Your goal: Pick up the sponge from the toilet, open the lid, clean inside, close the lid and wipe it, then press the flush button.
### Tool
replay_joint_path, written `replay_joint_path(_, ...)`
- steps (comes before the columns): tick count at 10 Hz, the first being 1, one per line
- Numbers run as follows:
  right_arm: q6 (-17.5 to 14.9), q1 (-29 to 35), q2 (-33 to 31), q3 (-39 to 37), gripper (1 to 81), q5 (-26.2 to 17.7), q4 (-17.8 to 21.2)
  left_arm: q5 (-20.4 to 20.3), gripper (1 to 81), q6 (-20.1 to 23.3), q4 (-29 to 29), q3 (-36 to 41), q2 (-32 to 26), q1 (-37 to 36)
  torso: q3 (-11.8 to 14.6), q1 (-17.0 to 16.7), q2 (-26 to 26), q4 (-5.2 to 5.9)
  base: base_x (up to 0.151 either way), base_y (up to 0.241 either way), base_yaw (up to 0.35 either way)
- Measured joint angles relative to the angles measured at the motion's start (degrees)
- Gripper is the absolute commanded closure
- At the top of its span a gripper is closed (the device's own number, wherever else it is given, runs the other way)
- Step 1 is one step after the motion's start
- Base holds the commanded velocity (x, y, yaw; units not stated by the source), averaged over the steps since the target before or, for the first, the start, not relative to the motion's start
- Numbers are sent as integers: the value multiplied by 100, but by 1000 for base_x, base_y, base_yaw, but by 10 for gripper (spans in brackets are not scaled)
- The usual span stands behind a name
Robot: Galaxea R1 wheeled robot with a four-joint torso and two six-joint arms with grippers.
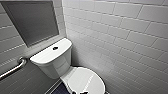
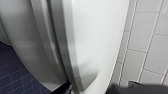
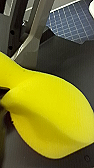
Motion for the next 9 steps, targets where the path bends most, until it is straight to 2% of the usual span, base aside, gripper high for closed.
replay_joint_path(5, 0, 30, -2, 40, 811, -18, 0, -416, 10, -968, 1108, 74, -155, 17, -2, 0, 0, 0, 0, 0, 0)
replay_joint_path(9, 0, 39, 2, 40, 811, -21, 0, -588, 10, -1191, 1240, 350, -329, 16, 2, 0, 0, 0, 0, 0, 0)
